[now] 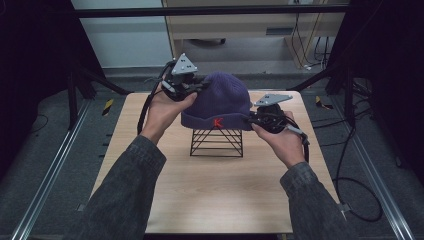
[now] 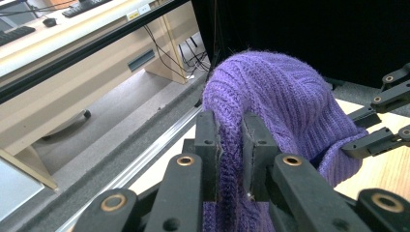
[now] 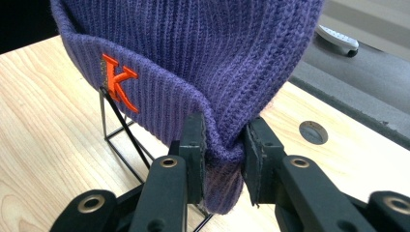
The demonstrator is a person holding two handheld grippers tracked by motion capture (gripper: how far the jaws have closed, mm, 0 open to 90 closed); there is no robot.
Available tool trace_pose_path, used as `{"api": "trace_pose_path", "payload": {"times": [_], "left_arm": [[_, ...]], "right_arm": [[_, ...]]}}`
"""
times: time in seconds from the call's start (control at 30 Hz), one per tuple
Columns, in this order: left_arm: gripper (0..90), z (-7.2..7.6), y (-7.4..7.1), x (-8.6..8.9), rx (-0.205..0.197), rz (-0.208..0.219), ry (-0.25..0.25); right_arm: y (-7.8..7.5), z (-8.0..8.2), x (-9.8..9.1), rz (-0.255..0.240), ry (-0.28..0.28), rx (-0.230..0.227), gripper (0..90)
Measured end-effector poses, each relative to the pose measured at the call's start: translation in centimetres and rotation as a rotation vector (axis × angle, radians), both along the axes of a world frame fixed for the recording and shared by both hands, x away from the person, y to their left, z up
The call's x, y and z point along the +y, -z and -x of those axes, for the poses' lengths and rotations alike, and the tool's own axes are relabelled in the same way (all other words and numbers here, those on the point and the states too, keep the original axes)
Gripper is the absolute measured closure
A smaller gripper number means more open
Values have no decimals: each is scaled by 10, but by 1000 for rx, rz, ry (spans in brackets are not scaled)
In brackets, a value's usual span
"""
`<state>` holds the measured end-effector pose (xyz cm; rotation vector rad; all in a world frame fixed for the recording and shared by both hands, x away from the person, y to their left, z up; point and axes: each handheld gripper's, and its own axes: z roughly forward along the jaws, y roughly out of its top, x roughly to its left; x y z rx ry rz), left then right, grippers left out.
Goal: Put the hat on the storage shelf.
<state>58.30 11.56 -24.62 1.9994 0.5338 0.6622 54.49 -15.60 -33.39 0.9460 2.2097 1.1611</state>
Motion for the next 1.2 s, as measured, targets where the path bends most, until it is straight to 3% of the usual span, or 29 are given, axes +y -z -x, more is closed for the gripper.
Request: {"api": "trace_pose_path", "payload": {"times": [0.5, 1.2], "left_arm": [[788, 2, 8, -4, 10, -22, 9], [788, 6, 33, 2, 54, -43, 6]], "right_arm": [[12, 0, 3, 13, -9, 26, 714], [34, 3, 7, 29, -12, 72, 709]]}}
